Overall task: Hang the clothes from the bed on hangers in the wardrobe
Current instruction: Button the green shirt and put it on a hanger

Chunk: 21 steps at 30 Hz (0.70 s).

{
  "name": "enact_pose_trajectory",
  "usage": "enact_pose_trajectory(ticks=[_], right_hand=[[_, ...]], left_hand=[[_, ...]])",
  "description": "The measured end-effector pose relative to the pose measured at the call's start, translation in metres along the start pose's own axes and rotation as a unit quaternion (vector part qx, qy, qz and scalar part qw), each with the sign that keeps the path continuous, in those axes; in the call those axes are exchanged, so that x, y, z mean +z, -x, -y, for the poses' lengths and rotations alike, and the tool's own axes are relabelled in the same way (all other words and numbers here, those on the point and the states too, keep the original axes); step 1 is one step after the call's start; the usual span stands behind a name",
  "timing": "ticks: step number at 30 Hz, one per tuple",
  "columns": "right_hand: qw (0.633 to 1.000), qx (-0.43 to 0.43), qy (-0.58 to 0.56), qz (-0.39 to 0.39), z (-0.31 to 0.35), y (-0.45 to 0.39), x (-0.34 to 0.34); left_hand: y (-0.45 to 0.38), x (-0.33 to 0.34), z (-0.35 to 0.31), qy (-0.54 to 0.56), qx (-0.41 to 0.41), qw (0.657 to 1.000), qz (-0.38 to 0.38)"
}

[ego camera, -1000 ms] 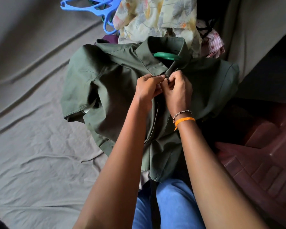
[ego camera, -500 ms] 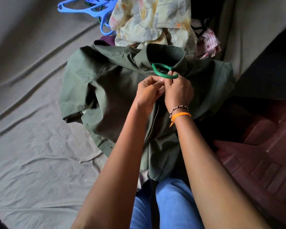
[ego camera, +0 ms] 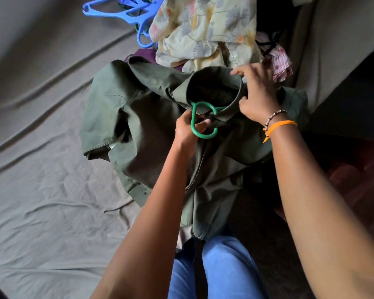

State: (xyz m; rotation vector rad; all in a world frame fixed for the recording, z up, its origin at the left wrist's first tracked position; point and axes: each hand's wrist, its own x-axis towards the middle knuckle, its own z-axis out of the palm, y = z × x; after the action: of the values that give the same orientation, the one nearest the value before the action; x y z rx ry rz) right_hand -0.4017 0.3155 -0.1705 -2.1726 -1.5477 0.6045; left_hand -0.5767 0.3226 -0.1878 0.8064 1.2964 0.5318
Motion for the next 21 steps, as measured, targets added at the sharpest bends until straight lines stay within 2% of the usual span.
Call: enact_pose_trajectory(ticks=[2,4,6,8,10,13,17,21], right_hand=[[0.991,-0.087,0.054,0.088,0.008,0.007,-0.001],[0.972,-0.158,0.119,0.128,0.019,0.018,0.003],[0.967,-0.222,0.09,0.085,0.024,0.027,0.015],[0.966,-0.257,-0.024,0.008,0.026,0.026,0.019],[0.963,-0.194,-0.186,0.011,0.034,0.012,0.002],[0.926,-0.059,-0.373,0.02,0.056,-0.016,-0.05],[0.921,-0.007,-0.389,-0.023,0.088,-0.026,-0.12],[0.921,-0.042,-0.386,-0.019,0.126,-0.004,-0.179]], left_hand=[[-0.001,0.003,0.001,0.008,-0.002,1.0,0.002],[-0.002,0.007,-0.002,0.02,-0.003,1.0,0.001],[-0.004,0.009,-0.007,0.023,0.007,1.0,-0.002],[-0.005,0.009,-0.011,0.024,0.009,1.0,-0.016],[-0.005,0.009,-0.018,0.006,0.014,0.999,-0.032],[0.004,0.009,-0.03,-0.027,0.019,0.998,-0.049],[0.028,0.013,-0.043,-0.03,0.038,0.998,-0.047],[0.064,0.019,-0.065,-0.09,0.118,0.989,-0.019]])
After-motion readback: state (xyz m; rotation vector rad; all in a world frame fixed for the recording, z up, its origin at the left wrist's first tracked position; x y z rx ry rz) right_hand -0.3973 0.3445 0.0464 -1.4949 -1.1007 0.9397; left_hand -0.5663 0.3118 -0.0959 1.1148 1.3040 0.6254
